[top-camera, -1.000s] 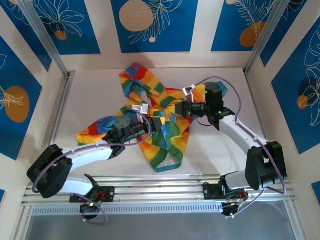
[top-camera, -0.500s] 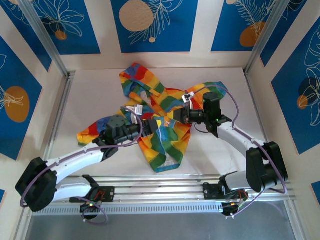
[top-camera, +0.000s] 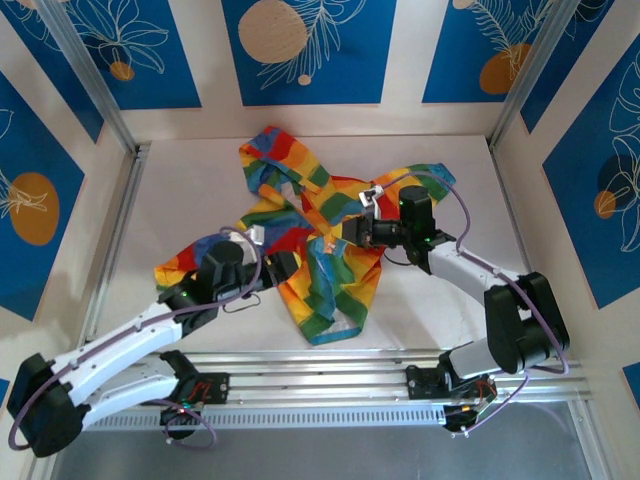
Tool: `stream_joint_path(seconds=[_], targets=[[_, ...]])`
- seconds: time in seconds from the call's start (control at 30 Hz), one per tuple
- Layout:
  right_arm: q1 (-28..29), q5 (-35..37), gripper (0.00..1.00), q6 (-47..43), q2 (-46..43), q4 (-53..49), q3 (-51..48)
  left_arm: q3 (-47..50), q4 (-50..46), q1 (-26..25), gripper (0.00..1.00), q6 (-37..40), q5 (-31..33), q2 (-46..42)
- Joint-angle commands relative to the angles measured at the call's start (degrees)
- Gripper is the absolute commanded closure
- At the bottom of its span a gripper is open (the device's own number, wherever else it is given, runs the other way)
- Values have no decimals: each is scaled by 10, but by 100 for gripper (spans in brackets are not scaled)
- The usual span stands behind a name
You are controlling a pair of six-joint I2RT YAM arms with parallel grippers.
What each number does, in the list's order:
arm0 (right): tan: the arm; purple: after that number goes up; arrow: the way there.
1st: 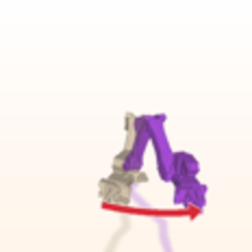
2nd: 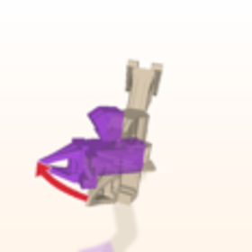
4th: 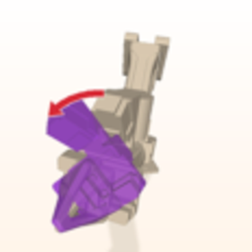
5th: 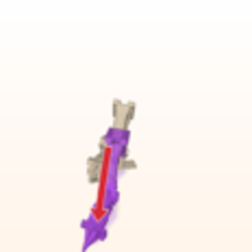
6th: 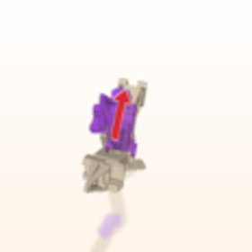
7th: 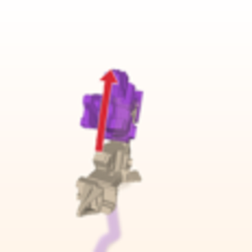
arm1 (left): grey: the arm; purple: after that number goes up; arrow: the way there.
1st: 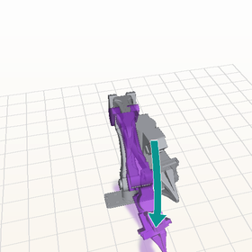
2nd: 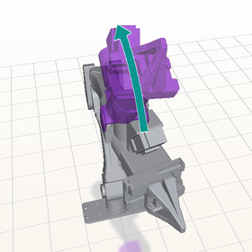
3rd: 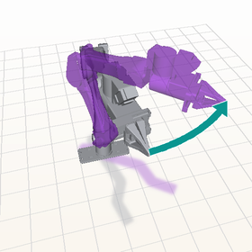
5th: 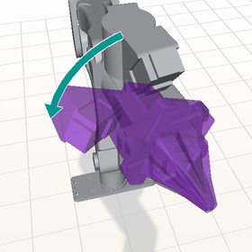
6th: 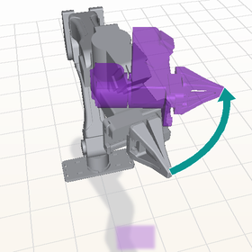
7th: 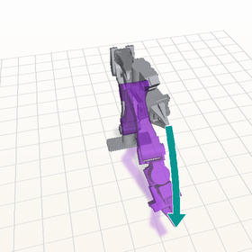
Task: Zip up the jacket
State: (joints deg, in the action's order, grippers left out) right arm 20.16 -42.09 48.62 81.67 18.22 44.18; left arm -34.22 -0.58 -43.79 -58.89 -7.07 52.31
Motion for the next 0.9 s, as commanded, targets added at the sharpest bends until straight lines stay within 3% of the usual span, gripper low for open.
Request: stream_joint_path(seconds=[0.0, 0.3, 0.63, 0.87], targets=[[5, 4, 100, 4, 5, 12, 8, -25, -45, -9, 49, -31, 37, -9], [5, 3, 100, 0, 8, 0, 11, -70, 133, -108, 46, -60, 97, 106], [3, -9, 100, -7, 4, -15, 15, -43, 126, -109, 40, -95, 186, 109], [3, -16, 100, -4, 9, -11, 15, -13, 223, -87, 45, -100, 151, 127]])
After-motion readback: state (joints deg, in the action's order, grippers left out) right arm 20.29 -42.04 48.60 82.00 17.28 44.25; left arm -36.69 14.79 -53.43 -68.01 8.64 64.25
